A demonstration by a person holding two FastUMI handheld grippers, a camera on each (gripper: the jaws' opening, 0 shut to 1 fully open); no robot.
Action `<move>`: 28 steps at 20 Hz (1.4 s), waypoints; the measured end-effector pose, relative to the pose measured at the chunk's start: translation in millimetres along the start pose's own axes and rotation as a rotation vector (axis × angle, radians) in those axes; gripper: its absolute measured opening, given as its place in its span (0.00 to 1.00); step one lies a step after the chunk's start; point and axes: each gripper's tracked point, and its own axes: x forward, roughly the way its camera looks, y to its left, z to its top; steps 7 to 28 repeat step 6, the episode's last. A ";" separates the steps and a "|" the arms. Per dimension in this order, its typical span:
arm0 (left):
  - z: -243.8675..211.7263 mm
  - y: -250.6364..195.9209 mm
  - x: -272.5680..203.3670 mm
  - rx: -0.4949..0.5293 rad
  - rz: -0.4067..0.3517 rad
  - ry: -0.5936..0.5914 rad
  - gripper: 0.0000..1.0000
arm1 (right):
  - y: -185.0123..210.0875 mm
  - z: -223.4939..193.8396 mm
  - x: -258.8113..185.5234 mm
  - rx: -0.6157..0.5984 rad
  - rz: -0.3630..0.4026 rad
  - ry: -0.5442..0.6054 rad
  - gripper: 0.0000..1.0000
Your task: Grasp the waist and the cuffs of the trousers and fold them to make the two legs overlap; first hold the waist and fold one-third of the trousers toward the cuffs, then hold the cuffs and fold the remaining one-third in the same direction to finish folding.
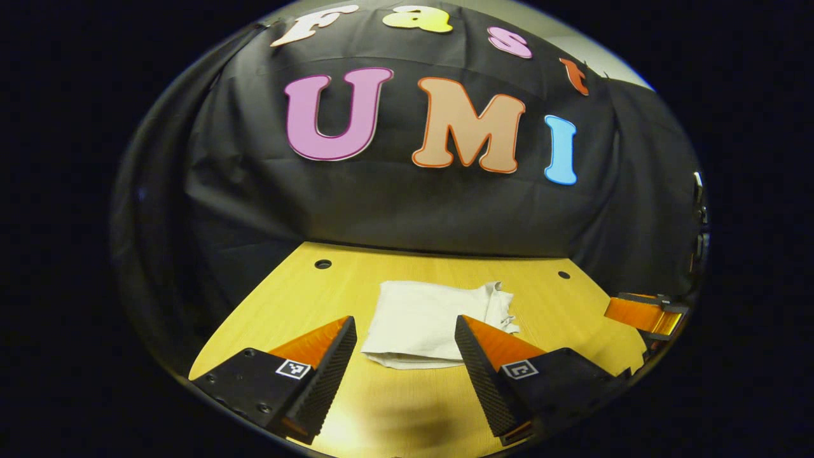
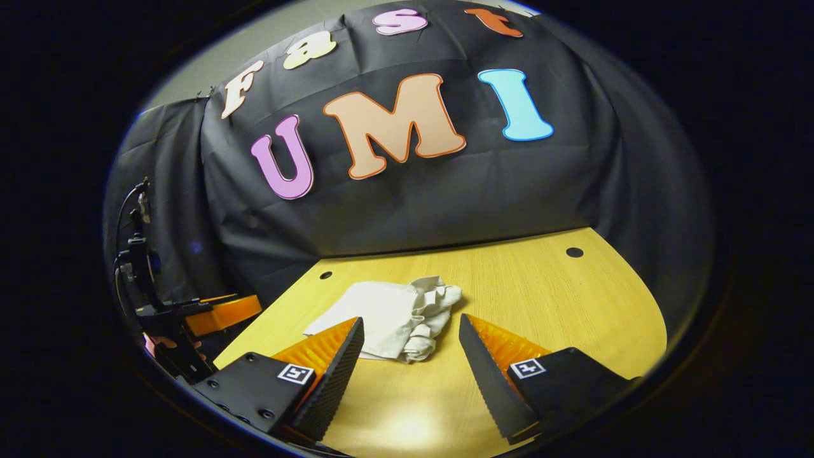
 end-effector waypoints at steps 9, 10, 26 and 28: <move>-40.5 29.2 -9.7 -0.093 -0.034 0.106 0.92 | 12.2 -17.6 -18.1 0.023 -0.097 0.007 0.96; -40.5 29.2 -9.7 -0.093 -0.034 0.106 0.92 | 12.2 -17.6 -18.1 0.023 -0.097 0.007 0.96; -40.5 29.2 -9.7 -0.093 -0.034 0.106 0.92 | 12.2 -17.6 -18.1 0.023 -0.097 0.007 0.96; -40.5 29.2 -9.7 -0.093 -0.034 0.106 0.92 | 12.2 -17.6 -18.1 0.023 -0.097 0.007 0.96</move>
